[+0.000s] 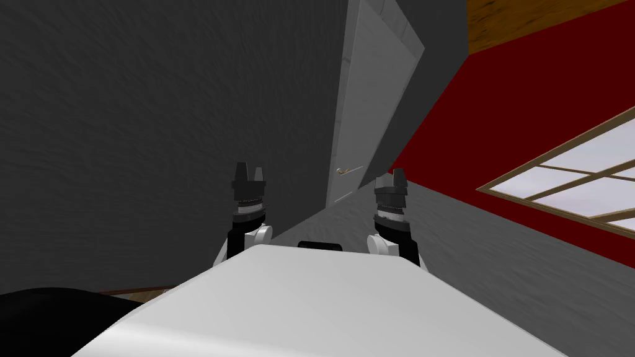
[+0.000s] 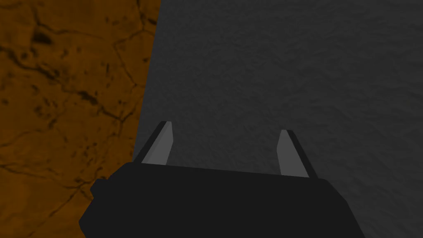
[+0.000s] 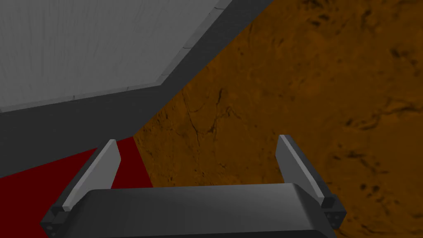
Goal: Pull the door open
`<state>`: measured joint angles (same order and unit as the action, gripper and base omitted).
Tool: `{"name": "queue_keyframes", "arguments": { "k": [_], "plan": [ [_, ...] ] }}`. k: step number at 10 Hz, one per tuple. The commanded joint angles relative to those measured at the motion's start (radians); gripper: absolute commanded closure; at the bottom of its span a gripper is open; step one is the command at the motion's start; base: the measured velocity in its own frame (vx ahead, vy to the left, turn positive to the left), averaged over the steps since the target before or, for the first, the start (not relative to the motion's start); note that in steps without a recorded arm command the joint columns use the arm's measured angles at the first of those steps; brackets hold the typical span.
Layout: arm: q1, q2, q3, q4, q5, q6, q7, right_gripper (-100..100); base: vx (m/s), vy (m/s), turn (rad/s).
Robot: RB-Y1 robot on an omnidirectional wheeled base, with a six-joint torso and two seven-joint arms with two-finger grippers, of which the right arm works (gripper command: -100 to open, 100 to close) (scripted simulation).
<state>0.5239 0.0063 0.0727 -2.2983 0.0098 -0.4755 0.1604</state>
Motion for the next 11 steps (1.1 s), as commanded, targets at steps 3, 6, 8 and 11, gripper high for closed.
{"name": "queue_keyframes", "arguments": {
  "k": [3,6,8,11],
  "plan": [
    [-0.028,-0.030,0.012,0.076,-0.033,-0.012,-0.004,-100,0.042,-0.064,0.122],
    [-0.053,-0.057,0.024,0.145,-0.064,-0.024,-0.007,-100,0.047,-0.098,0.120],
    [-0.074,-0.078,0.034,0.205,-0.088,-0.033,-0.010,-100,0.043,-0.081,0.137],
    [-0.097,-0.102,0.044,0.269,-0.116,-0.043,-0.013,-100,0.048,-0.081,0.116]
  ]
}}
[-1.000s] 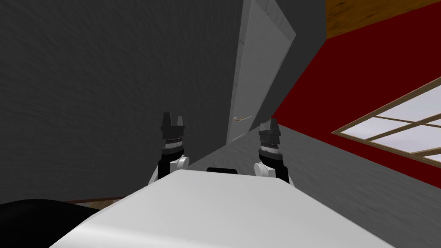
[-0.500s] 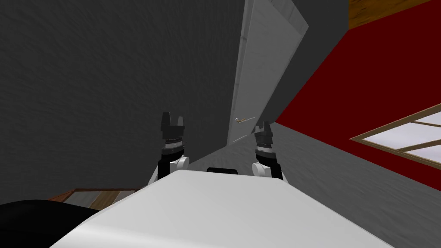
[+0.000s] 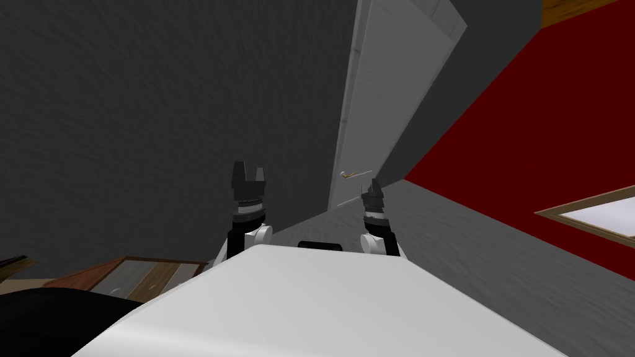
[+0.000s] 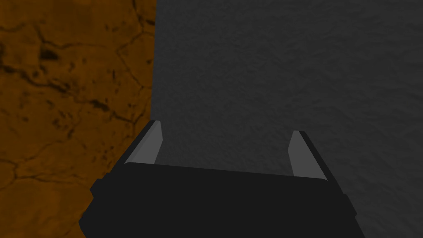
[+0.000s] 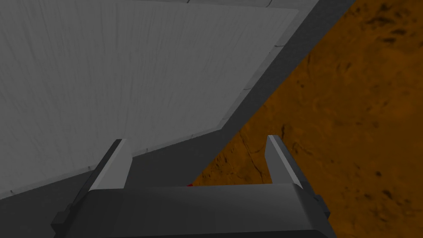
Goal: Pull the door open
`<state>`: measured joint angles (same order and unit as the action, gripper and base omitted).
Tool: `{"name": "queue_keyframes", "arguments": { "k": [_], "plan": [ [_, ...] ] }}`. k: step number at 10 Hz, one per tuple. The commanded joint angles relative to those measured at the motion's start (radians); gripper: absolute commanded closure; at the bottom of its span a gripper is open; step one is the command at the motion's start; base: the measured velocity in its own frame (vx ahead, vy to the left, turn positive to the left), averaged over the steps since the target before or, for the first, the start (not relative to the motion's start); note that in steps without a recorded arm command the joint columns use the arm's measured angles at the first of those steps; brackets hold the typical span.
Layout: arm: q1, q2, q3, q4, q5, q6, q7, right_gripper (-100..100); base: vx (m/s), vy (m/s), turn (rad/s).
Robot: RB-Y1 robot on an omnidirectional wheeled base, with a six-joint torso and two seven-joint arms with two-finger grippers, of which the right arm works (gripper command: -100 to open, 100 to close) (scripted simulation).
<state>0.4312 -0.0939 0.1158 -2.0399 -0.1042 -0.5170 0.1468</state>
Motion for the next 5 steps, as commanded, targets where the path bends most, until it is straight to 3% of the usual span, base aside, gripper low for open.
{"name": "queue_keyframes", "arguments": {
  "k": [1,2,3,5],
  "plan": [
    [-0.017,-0.014,0.007,0.044,-0.017,-0.007,-0.001,-100,0.039,-0.061,0.091],
    [-0.030,-0.026,0.012,0.073,-0.032,-0.013,-0.003,-100,0.038,-0.073,0.187],
    [-0.030,-0.026,0.012,0.080,-0.032,-0.013,-0.003,-100,0.023,-0.063,0.077],
    [-0.056,-0.053,0.025,0.146,-0.064,-0.025,-0.006,-100,0.039,-0.074,0.155]
  ]
}}
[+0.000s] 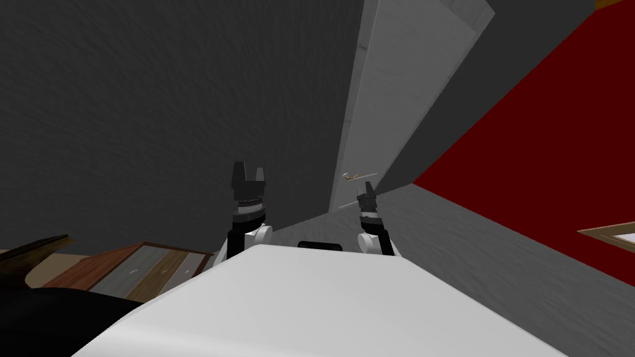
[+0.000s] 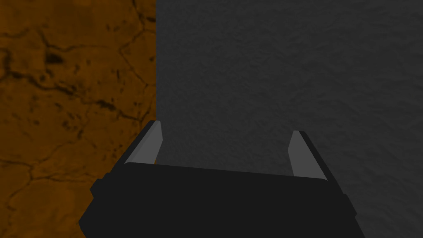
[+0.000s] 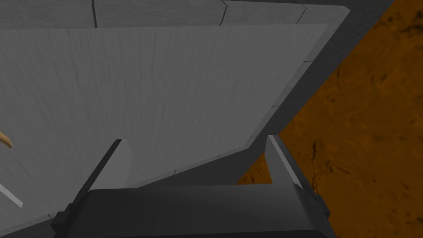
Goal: Pull the door open
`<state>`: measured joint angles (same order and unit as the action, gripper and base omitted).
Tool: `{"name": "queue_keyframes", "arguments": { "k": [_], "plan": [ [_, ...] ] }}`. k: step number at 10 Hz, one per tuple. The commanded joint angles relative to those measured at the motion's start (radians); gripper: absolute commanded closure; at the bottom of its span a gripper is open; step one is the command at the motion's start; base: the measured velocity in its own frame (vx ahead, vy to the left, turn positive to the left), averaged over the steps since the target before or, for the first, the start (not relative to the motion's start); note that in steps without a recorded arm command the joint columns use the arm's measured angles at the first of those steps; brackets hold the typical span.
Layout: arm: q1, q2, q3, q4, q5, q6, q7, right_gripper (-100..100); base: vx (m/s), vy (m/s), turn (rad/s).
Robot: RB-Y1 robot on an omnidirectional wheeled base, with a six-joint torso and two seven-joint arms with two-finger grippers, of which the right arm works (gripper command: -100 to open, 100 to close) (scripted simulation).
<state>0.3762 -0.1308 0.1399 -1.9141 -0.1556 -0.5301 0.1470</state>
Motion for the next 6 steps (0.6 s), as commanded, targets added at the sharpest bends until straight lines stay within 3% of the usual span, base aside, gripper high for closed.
{"name": "queue_keyframes", "arguments": {
  "k": [1,6],
  "plan": [
    [-0.001,-0.016,0.000,0.028,-0.013,-0.012,-0.007,-100,0.034,-0.083,0.064],
    [-0.058,-0.072,0.026,0.173,-0.081,-0.037,-0.014,-100,0.037,-0.078,0.143]
  ]
}}
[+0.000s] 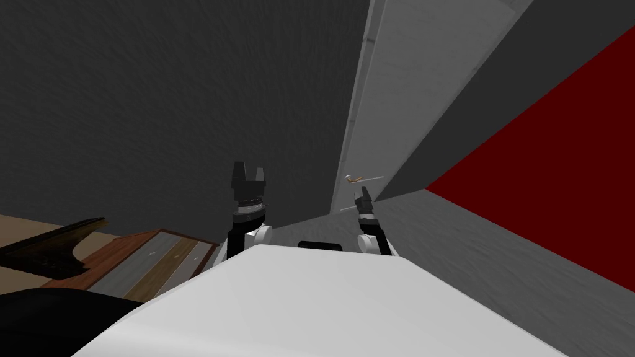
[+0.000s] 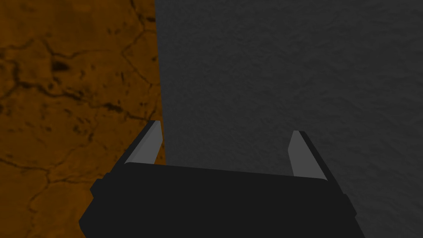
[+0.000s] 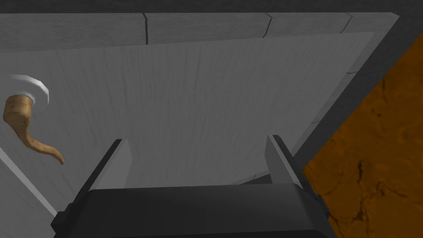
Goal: Pull the door open
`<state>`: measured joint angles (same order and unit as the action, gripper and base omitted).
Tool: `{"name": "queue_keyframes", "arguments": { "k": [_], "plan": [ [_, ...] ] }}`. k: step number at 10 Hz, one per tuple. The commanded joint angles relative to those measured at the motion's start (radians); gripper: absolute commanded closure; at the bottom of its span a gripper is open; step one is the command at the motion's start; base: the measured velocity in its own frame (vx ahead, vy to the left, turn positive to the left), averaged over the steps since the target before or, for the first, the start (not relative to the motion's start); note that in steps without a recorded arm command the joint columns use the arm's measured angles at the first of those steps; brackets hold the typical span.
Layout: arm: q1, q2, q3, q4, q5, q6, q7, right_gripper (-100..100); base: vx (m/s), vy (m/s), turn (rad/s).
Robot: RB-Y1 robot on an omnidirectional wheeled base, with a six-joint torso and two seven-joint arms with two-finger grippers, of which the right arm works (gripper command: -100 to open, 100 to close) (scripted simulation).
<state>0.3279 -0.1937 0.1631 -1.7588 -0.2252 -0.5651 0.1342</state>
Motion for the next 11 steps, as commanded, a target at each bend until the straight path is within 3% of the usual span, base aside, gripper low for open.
{"name": "queue_keyframes", "arguments": {
  "k": [1,3,4,5,6,8,9,11],
  "plan": [
    [-0.010,-0.009,0.003,0.030,-0.011,-0.002,-0.001,-100,0.027,-0.070,0.058],
    [-0.039,-0.037,0.016,0.106,-0.046,-0.015,-0.005,-100,0.048,-0.085,0.150],
    [-0.039,-0.037,0.016,0.111,-0.046,-0.015,-0.005,-100,0.025,-0.071,0.077],
    [-0.054,-0.052,0.023,0.151,-0.063,-0.022,-0.007,-100,0.015,-0.072,0.121],
    [-0.054,-0.052,0.023,0.151,-0.063,-0.022,-0.007,-100,0.013,-0.054,0.079],
    [-0.083,-0.080,0.036,0.222,-0.098,-0.035,-0.011,-100,0.022,-0.073,0.163],
    [-0.083,-0.080,0.036,0.232,-0.098,-0.035,-0.011,-100,0.023,-0.080,0.071],
    [-0.111,-0.107,0.049,0.299,-0.132,-0.047,-0.015,-100,0.028,-0.088,0.149]
  ]
}}
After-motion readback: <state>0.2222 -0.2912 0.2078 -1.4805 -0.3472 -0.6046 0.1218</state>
